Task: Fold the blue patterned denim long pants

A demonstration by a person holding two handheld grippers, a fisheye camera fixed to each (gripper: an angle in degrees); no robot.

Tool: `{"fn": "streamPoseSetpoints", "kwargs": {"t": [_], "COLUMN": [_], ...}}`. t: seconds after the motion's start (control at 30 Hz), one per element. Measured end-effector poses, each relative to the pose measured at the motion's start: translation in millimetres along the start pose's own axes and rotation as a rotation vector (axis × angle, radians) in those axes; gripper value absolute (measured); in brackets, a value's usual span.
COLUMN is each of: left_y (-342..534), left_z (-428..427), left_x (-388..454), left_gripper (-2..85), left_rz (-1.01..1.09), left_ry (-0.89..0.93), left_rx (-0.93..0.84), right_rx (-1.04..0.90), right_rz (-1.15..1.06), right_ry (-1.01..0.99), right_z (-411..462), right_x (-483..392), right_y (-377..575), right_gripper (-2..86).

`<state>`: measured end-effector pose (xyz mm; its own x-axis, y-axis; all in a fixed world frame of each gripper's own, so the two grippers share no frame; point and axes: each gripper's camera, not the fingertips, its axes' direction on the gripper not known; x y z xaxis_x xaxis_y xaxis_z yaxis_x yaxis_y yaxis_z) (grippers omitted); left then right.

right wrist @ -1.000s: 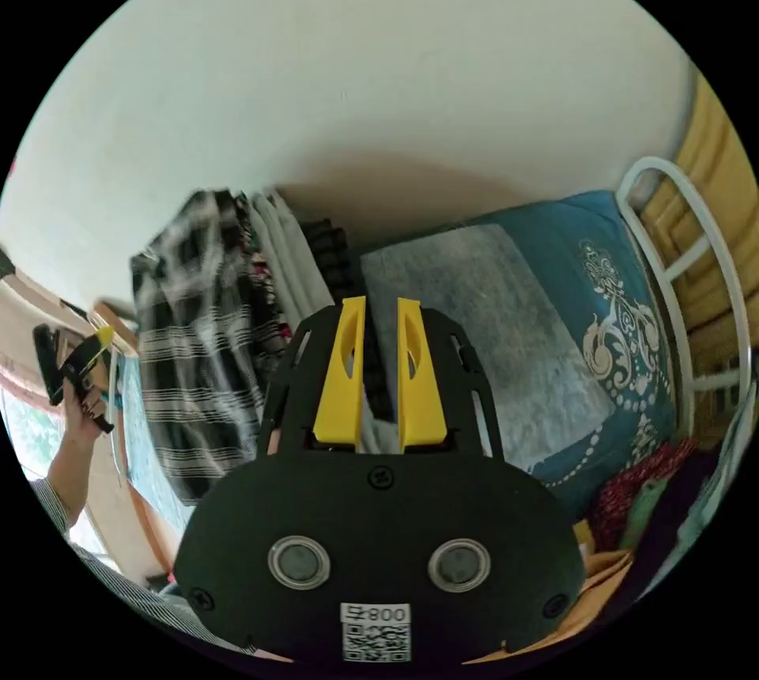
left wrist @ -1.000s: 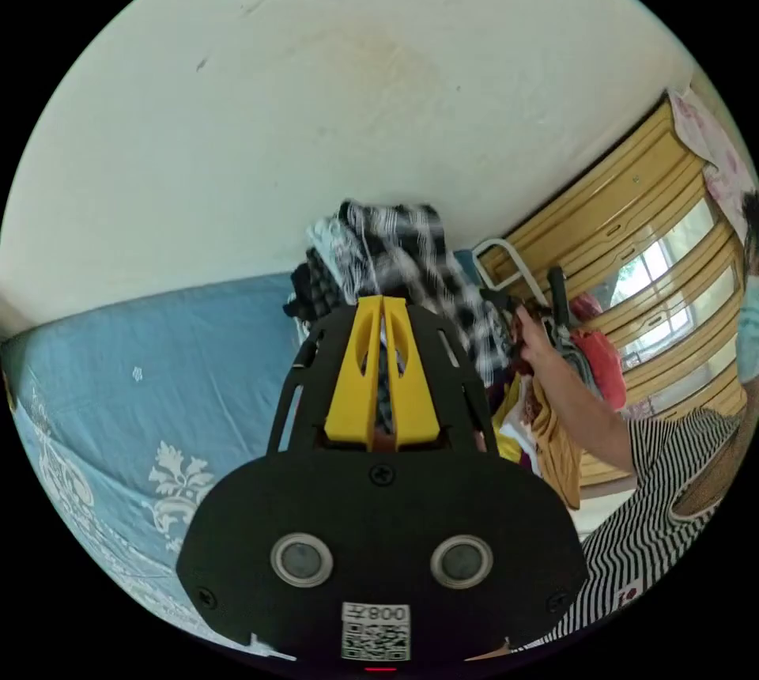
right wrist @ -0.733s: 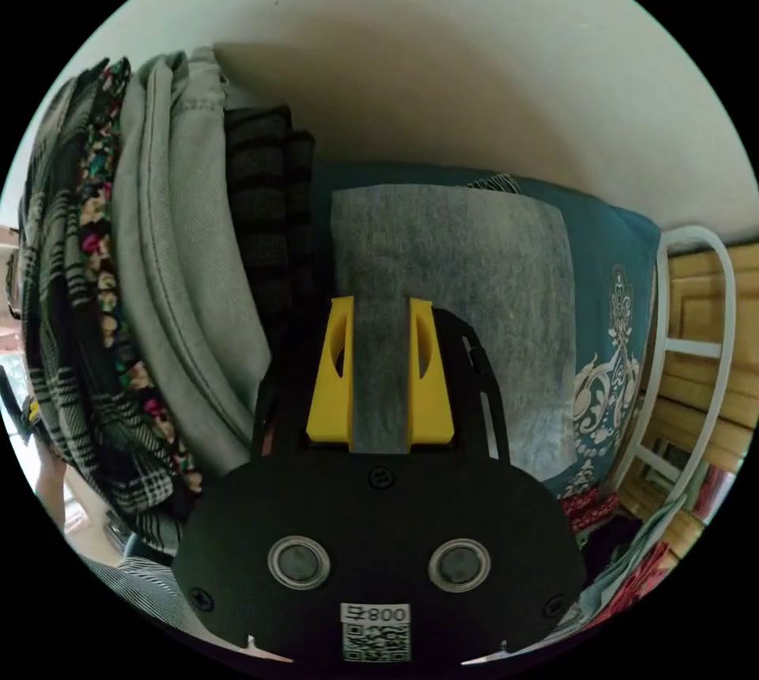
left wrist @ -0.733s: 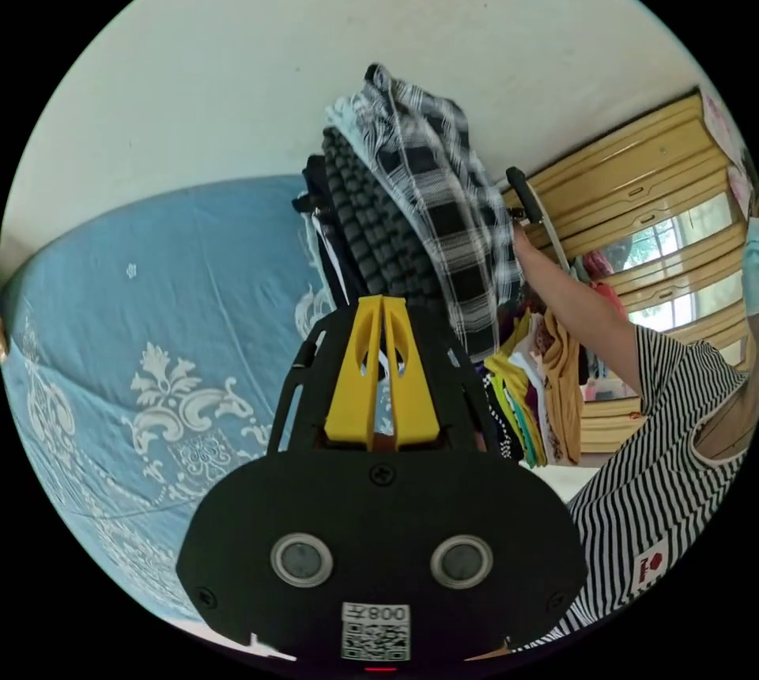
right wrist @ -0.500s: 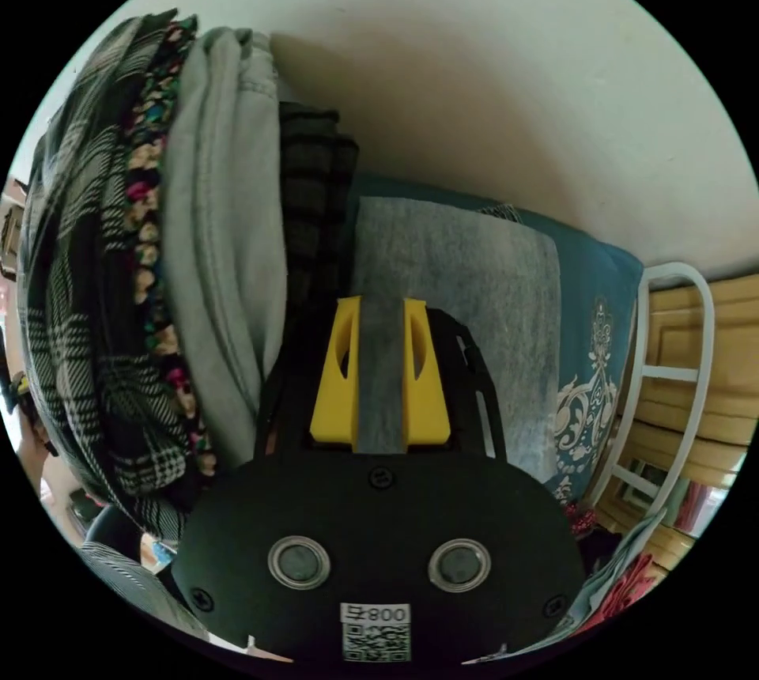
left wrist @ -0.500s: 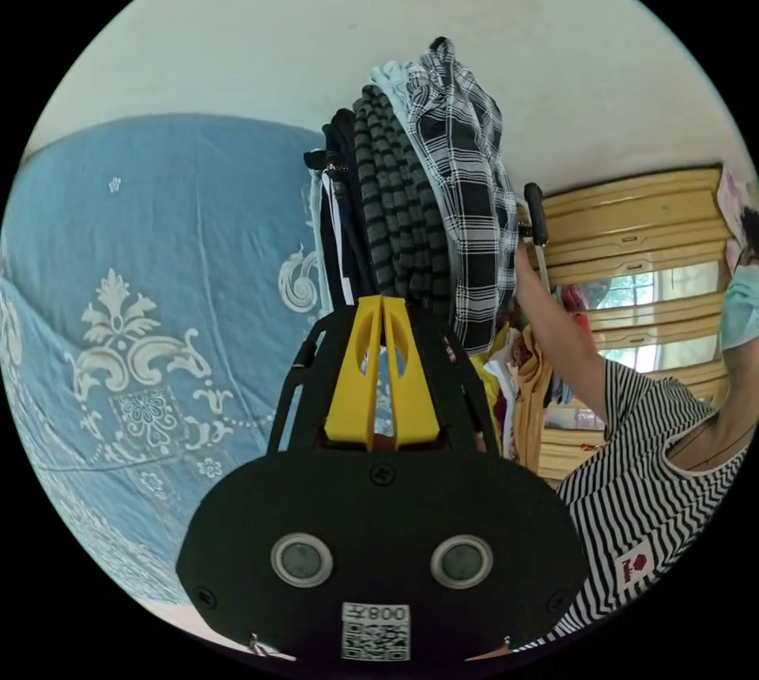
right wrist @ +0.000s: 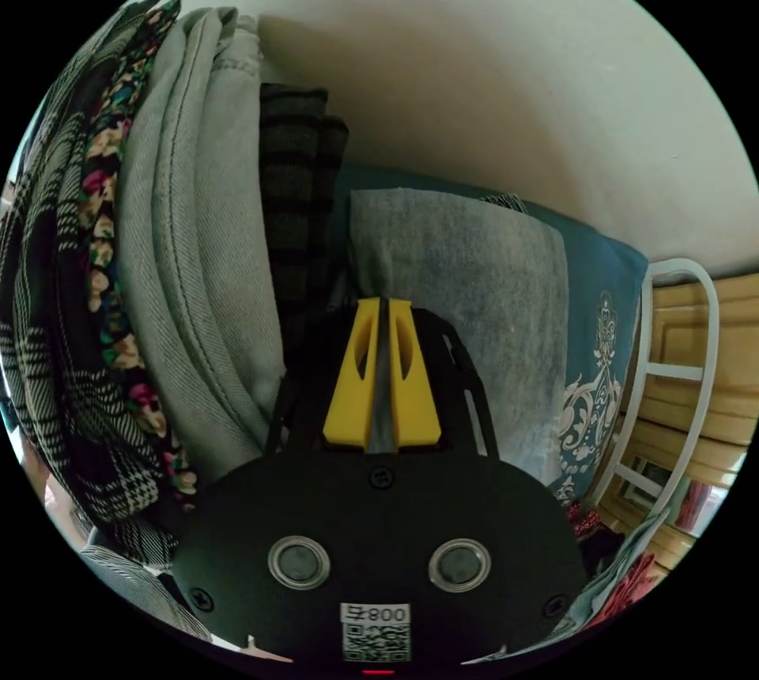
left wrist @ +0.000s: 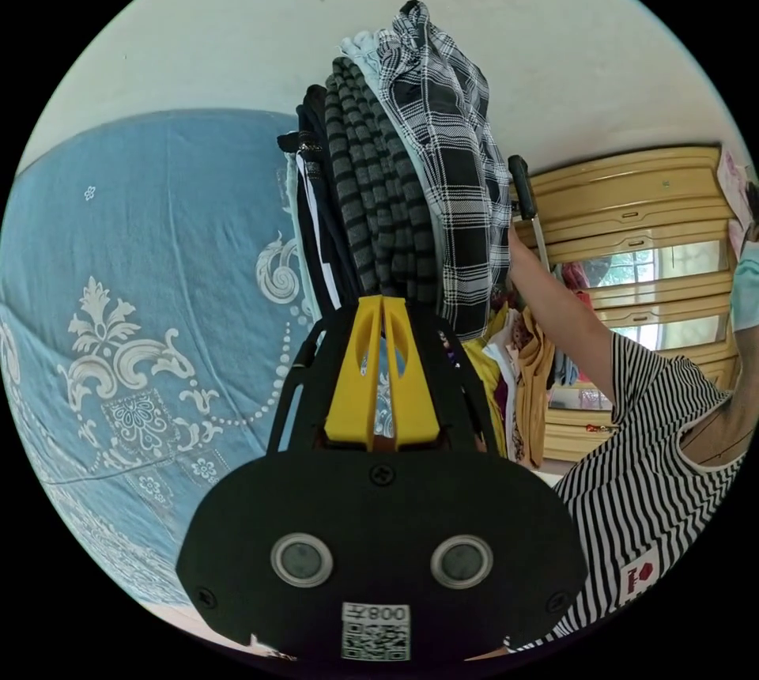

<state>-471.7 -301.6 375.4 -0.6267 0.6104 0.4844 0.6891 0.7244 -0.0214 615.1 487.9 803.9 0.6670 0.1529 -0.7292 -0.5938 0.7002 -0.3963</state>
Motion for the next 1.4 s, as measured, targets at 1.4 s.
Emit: {"fn": "streamPoseSetpoints", "kwargs": {"t": [1.4], "left_y": [311], "left_z": [38], "left_x": [-147], "left_gripper": [12.4], "left_rz": [0.504], "left_ry": [0.294], "left_rx": [0.35], "right_rx": [1.265], "right_rz": [-0.154], "right_ry": [-0.782], "right_z": [-976], "right_x": [57], "right_y": [226], "right_gripper": [0.2]}}
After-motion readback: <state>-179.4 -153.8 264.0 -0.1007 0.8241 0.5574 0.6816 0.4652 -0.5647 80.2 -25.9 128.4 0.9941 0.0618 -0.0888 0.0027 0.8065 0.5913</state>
